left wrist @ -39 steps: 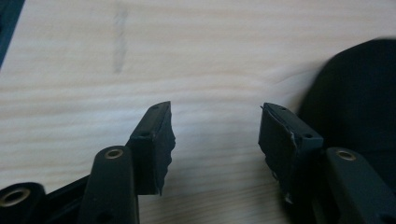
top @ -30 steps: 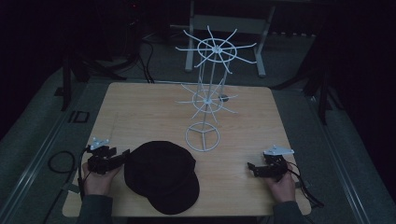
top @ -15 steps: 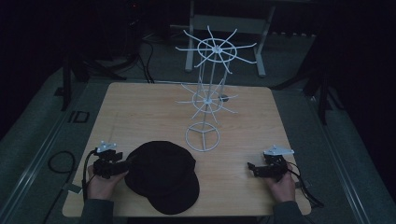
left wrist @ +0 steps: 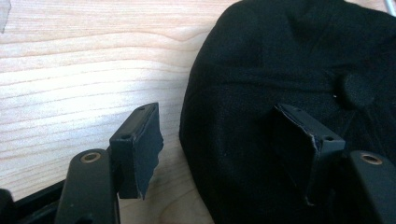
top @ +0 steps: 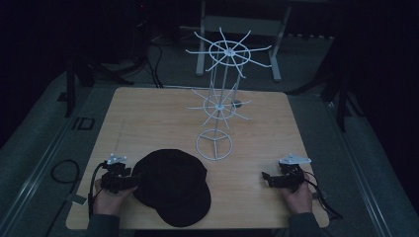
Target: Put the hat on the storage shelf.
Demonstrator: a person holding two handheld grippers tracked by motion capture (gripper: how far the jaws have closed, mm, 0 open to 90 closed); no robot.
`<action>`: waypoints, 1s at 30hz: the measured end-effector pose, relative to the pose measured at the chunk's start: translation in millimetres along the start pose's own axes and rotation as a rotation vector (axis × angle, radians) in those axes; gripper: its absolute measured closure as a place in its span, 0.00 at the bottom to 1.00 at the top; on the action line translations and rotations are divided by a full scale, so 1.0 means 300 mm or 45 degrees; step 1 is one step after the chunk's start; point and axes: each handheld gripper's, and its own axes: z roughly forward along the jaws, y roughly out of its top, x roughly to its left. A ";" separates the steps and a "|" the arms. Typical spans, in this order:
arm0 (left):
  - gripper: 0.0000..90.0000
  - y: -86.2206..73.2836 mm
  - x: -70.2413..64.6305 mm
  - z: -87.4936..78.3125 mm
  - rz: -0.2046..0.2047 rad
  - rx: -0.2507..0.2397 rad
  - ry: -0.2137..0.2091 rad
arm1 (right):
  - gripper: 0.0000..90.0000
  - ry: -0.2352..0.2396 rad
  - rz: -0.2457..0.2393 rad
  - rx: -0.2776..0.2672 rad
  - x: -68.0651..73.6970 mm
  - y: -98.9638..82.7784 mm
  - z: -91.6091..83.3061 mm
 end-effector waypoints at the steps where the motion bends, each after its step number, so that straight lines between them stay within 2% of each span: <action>1: 0.39 0.000 -0.001 0.005 0.001 0.007 0.005 | 0.13 0.000 0.000 0.000 0.000 0.000 0.000; 11: 0.40 0.013 -0.008 0.057 -0.013 0.089 0.007 | 0.13 -0.001 0.001 0.000 0.000 0.000 0.000; 12: 0.44 0.012 -0.013 0.065 -0.006 0.099 0.019 | 0.13 -0.001 0.001 0.000 0.000 0.000 0.000; 19: 0.49 0.025 -0.020 0.077 -0.036 0.110 0.055 | 0.13 -0.001 0.001 0.000 0.000 0.000 0.000; 21: 0.51 0.040 -0.034 0.089 -0.034 0.122 0.092 | 0.13 -0.001 0.001 0.000 0.000 0.000 0.000; 25: 0.65 0.056 -0.039 0.102 -0.043 0.122 0.095 | 0.13 -0.001 0.001 0.000 0.000 0.000 0.000; 27: 0.72 0.062 -0.038 0.105 -0.030 0.130 0.099 | 0.13 -0.001 0.001 0.000 0.000 0.000 0.000; 30: 0.79 0.066 -0.032 0.108 -0.029 0.122 0.094 | 0.13 -0.001 0.001 0.000 0.000 0.000 0.000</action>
